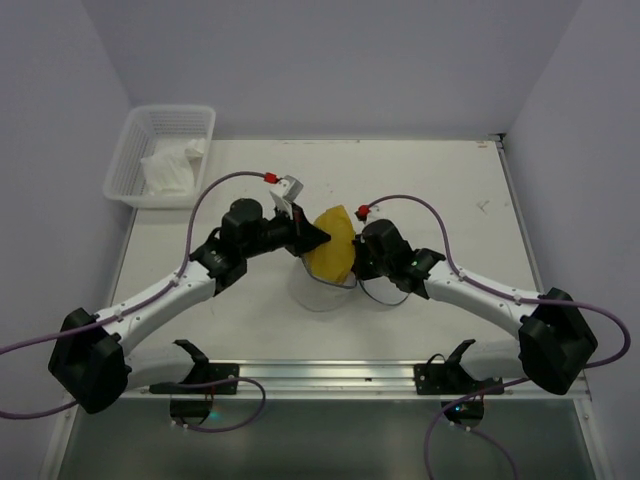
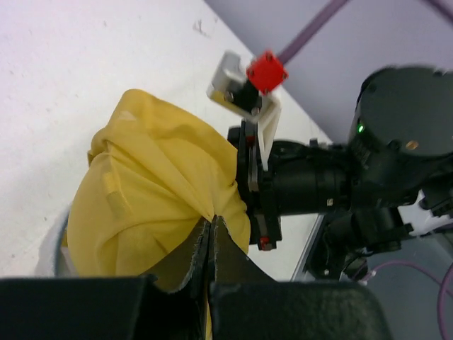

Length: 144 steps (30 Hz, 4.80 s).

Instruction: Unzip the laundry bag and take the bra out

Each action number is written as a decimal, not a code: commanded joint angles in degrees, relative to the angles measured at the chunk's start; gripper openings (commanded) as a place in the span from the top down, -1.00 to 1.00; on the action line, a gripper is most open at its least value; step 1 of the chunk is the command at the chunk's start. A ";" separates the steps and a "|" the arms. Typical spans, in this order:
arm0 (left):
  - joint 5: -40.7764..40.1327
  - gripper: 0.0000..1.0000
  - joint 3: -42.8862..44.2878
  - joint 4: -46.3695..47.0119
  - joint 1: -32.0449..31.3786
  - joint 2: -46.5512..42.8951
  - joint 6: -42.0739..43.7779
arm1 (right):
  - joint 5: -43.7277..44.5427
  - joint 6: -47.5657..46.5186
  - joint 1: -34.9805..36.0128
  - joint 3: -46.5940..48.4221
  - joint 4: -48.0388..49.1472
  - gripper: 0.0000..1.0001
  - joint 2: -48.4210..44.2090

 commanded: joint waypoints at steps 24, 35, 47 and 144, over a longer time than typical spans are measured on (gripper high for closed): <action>-18.08 1.00 36.77 -10.06 23.10 0.57 1.90 | -0.13 -0.85 -0.22 -0.02 0.14 1.00 2.82; -17.56 1.00 53.63 -20.53 47.61 22.26 14.47 | -4.96 -3.22 -0.31 2.53 -2.58 1.00 0.98; -1.48 1.00 79.76 -22.30 58.97 49.62 21.41 | -6.19 -3.31 -0.57 6.49 -6.80 1.00 0.45; -20.03 1.00 1.43 -15.97 6.86 10.24 -7.94 | 10.24 11.37 -16.75 13.78 -29.65 1.00 -3.95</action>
